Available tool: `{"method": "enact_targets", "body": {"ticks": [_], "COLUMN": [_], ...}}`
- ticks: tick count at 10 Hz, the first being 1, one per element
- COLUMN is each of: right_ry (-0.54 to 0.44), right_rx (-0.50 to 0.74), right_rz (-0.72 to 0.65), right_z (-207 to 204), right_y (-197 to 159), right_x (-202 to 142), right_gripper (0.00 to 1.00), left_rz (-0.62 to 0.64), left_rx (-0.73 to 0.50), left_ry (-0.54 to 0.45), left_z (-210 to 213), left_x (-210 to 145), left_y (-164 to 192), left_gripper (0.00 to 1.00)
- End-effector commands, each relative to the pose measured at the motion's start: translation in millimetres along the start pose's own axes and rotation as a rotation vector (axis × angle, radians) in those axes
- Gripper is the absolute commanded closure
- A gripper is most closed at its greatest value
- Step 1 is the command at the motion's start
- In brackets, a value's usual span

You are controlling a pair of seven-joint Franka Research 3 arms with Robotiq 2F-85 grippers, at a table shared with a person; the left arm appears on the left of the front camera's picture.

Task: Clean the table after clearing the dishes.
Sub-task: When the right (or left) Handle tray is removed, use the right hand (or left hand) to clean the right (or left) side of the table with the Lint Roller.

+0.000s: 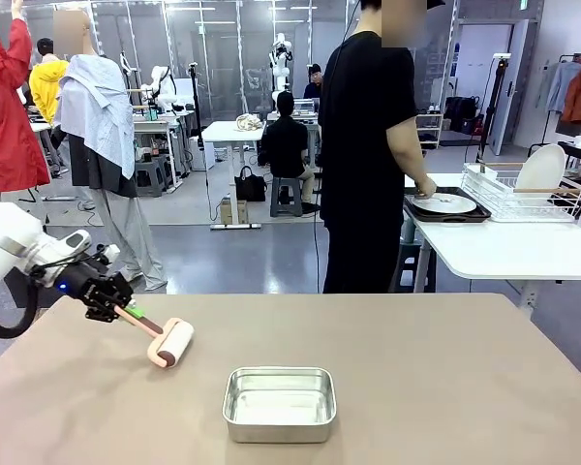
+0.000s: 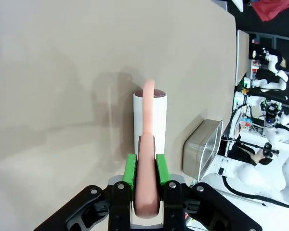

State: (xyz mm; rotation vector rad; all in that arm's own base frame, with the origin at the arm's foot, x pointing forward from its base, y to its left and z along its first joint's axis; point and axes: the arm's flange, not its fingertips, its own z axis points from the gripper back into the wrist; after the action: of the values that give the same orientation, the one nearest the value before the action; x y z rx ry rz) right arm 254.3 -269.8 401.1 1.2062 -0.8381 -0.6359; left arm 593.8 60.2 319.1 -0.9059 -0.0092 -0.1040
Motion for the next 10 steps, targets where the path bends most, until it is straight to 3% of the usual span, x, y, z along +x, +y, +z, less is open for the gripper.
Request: {"method": "enact_targets", "body": {"ticks": [1, 6, 10], "right_ry": [0.0, 0.0, 0.0], "right_rx": [0.009, 0.009, 0.009], "right_rz": [0.021, 0.021, 0.021], "right_z": [0, 0, 0], "right_y": [0, 0, 0], "right_x": [-4, -4, -4], "right_gripper": [0.0, 0.0, 0.0], "left_rz": [0.035, 0.208, 0.265], "left_rx": [0.092, 0.111, 0.236], "left_ry": [-0.003, -0.101, -0.22], "left_z": [19, 72, 137], "left_x": [-7, -57, -78], "left_y": [43, 107, 111], "left_gripper": [0.78, 0.78, 0.78]}}
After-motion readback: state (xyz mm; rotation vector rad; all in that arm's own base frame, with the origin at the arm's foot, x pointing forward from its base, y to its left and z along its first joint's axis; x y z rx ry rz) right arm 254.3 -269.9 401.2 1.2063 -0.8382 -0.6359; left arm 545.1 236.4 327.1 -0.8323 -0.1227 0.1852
